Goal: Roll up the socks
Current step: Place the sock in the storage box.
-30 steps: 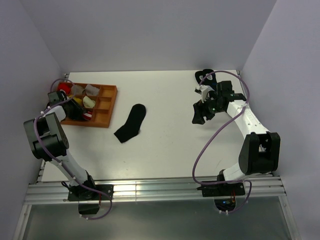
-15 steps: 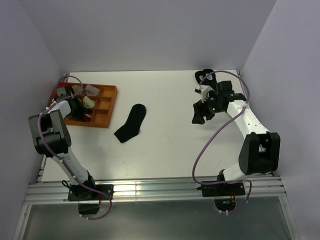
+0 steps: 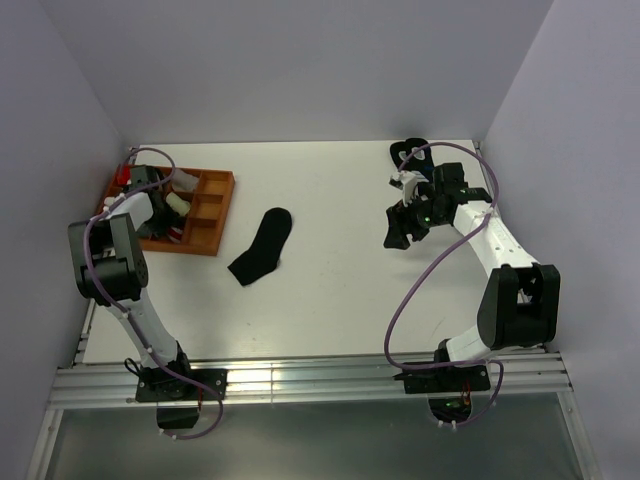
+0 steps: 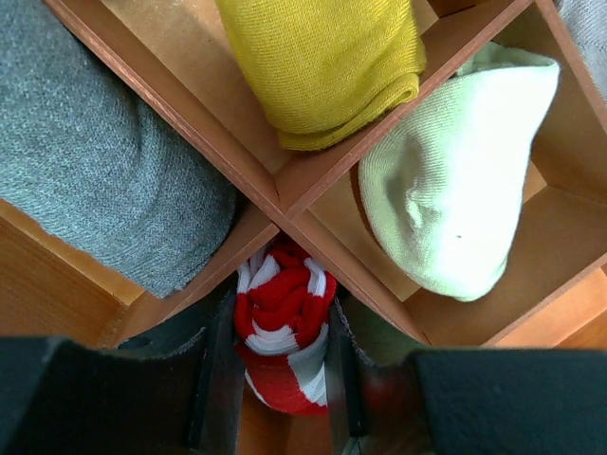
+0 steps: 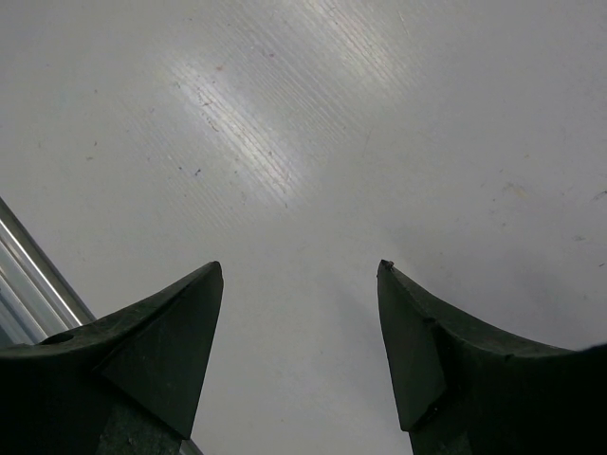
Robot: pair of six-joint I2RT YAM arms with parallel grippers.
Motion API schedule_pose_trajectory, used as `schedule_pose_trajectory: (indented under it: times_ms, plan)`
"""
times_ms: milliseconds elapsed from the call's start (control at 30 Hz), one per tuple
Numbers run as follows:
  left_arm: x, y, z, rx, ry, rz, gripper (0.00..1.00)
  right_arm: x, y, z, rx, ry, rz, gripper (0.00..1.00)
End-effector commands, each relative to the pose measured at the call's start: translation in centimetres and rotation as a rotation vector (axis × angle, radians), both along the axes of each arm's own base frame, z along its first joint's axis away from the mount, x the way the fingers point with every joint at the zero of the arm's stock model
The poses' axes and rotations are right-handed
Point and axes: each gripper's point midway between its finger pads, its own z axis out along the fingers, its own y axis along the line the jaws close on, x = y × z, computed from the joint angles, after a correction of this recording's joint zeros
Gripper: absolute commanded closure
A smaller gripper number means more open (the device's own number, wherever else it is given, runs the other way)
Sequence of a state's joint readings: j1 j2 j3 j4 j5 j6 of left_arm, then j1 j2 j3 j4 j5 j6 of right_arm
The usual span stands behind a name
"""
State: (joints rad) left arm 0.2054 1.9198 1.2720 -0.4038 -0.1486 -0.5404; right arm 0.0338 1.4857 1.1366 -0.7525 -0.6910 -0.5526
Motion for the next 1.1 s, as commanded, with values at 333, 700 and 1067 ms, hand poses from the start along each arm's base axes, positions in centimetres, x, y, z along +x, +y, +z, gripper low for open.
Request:
schedule_pose_trajectory:
  times_ms: [333, 700, 1067]
  plan:
    - [-0.9, 0.6, 1.0, 0.035, 0.009, 0.034, 0.54, 0.5, -0.3, 0.4, -0.009, -0.045, -0.005, 0.27]
    - [-0.6, 0.5, 5.4, 0.056, -0.071, 0.046, 0.49, 0.7, -0.6, 0.0, -0.02, -0.042, -0.016, 0.27]
    - [-1.0, 0.1, 6.6, 0.053, -0.097, 0.041, 0.47, 0.7, -0.7, -0.1, -0.032, -0.041, -0.019, 0.27]
